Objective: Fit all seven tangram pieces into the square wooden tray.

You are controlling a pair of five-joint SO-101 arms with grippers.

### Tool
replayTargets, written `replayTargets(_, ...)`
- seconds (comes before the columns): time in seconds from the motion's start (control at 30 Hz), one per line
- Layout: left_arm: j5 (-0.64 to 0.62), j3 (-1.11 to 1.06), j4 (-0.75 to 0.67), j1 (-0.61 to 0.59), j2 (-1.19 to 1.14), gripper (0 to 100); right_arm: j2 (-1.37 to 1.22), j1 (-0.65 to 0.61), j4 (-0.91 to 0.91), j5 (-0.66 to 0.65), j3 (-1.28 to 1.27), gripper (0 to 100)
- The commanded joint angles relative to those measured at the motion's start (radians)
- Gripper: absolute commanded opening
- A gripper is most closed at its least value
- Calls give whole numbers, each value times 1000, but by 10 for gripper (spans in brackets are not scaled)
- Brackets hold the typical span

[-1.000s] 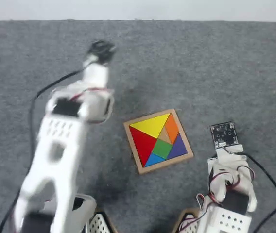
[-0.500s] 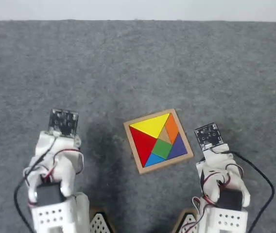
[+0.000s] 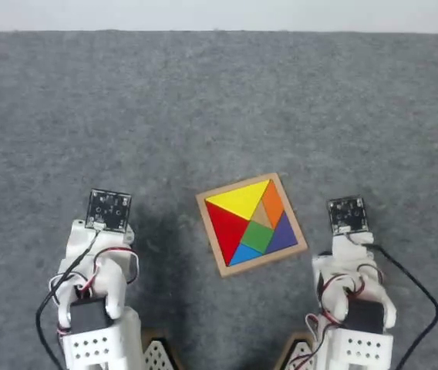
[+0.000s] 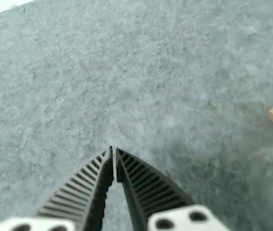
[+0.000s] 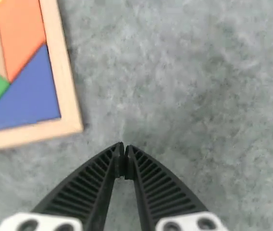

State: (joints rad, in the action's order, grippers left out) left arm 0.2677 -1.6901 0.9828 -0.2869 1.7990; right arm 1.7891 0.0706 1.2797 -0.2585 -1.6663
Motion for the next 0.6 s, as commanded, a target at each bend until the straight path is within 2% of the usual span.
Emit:
replayTargets(0.0,9,7,41,-3,14,12,15,-5,24,12,-17,6)
replayTargets(0.57,12,7,69,-8,14,12,15,-4,24,12,-17,6)
